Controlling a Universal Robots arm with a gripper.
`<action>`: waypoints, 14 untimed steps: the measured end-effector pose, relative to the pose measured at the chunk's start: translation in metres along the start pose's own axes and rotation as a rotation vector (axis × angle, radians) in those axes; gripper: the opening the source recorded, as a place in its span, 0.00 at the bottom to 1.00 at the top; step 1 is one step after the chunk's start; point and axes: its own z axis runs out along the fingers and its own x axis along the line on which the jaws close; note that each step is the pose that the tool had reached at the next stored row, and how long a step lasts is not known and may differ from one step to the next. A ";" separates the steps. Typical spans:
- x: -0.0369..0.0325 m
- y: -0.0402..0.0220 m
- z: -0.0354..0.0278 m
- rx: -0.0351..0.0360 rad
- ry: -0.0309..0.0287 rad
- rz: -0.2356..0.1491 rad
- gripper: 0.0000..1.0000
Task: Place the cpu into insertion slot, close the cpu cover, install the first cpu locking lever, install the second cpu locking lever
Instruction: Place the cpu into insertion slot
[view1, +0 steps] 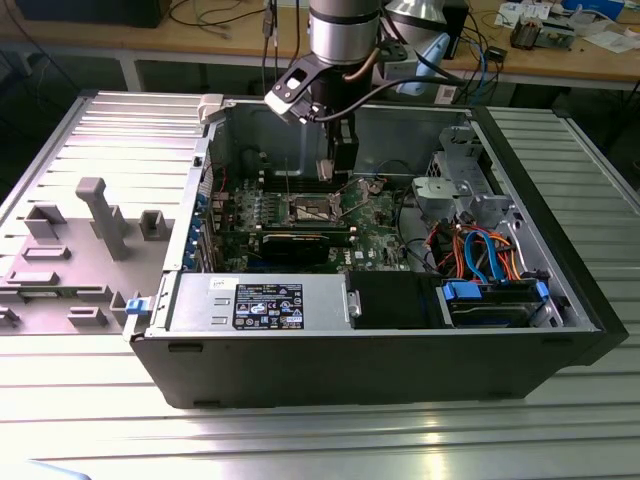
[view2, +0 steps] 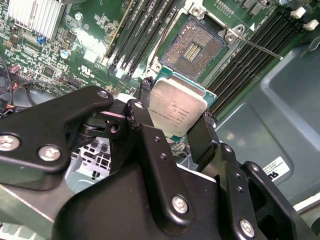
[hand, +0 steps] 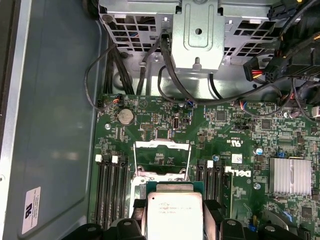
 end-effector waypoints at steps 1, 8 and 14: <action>0.0000 0.0000 0.0005 0.0000 0.0000 0.000 0.54; 0.0000 -0.0002 0.0023 0.0000 0.0000 0.000 0.54; 0.0000 -0.0002 0.0032 -0.0001 0.0002 0.000 0.54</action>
